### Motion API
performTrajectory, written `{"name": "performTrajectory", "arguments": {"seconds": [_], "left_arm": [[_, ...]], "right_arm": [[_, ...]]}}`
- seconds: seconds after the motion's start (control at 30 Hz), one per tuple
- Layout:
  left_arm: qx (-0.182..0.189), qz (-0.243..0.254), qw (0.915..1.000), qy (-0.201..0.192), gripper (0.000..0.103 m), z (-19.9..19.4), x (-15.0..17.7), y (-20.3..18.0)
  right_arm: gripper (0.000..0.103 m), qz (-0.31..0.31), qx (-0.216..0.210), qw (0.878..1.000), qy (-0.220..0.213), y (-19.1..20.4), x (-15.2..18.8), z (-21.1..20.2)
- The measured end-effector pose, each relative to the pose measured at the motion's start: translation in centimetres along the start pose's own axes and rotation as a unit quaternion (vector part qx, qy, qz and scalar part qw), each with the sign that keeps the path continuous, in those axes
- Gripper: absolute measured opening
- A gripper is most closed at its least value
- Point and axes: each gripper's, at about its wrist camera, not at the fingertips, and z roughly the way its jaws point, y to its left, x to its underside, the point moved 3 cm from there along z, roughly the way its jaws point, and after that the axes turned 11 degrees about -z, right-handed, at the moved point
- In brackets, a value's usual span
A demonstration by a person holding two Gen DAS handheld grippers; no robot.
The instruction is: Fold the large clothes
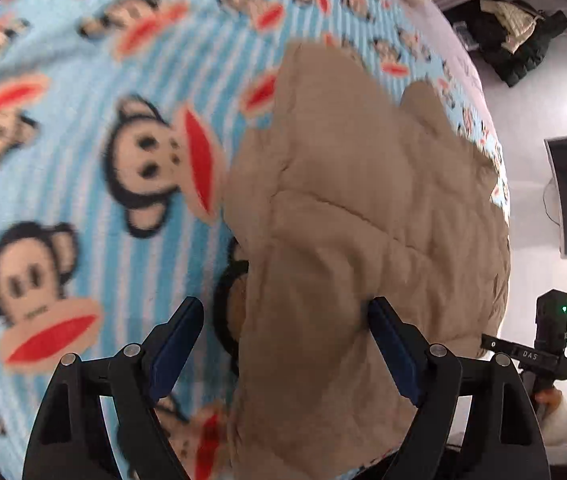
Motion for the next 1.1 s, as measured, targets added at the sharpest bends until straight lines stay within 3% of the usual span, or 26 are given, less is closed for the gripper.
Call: {"name": "performTrajectory", "arguments": {"seconds": [0.17,0.23,0.3,0.37,0.4,0.43,0.47,0.53,0.63,0.67,0.73,0.9,1.1], "left_arm": [[0.06,0.015,0.997,0.046,0.085,2.6,-1.1,-1.2],[0.066,0.02,0.9959,0.058,0.085,3.7,-1.2,-1.9],[0.062,0.029,0.9954,0.068,0.092,4.7,-1.2,-2.6],[0.048,0.051,0.9944,0.079,0.09,5.9,-1.2,-3.9],[0.046,0.061,0.9937,0.082,0.082,5.9,-1.1,-4.3],[0.056,0.066,0.9922,0.09,0.053,5.9,-1.0,-4.7],[0.075,0.057,0.9903,0.102,0.036,5.7,-0.9,-5.1],[0.078,0.064,0.99,0.098,0.028,5.0,-0.8,-5.8],[0.084,0.066,0.9903,0.089,0.026,3.5,-0.7,-7.1],[0.088,0.064,0.9903,0.086,0.026,3.0,-0.6,-7.4],[0.091,0.068,0.9904,0.078,0.026,1.8,-0.3,-8.5],[0.084,0.082,0.9916,0.054,0.026,-0.9,0.7,-12.2],[0.072,0.08,0.994,0.021,0.026,-2.9,2.4,-18.8]], "right_arm": [[0.047,0.001,0.005,1.0,0.006,0.1,-0.1,0.2],[0.047,0.003,0.007,1.0,0.006,0.1,0.0,0.2],[0.047,0.004,0.008,1.0,0.007,0.2,-0.1,0.3],[0.047,0.007,0.01,1.0,0.006,0.2,-0.1,0.3],[0.047,0.009,0.011,1.0,0.006,0.3,-0.1,0.3],[0.047,0.01,0.011,1.0,0.005,0.4,-0.1,0.3],[0.047,0.011,0.011,1.0,0.005,0.4,-0.1,0.3],[0.047,0.009,0.013,1.0,0.006,0.6,-0.2,-0.1],[0.046,-0.004,0.013,1.0,-0.021,1.3,-0.5,-1.8],[0.034,-0.012,0.016,0.999,-0.043,1.6,-0.7,-2.7],[0.019,-0.026,0.026,0.996,-0.081,2.1,-1.6,-4.0],[0.013,-0.046,-0.007,0.991,-0.128,2.3,-5.6,-3.3],[0.012,-0.038,-0.059,0.991,-0.11,1.8,-9.5,1.3]]}}
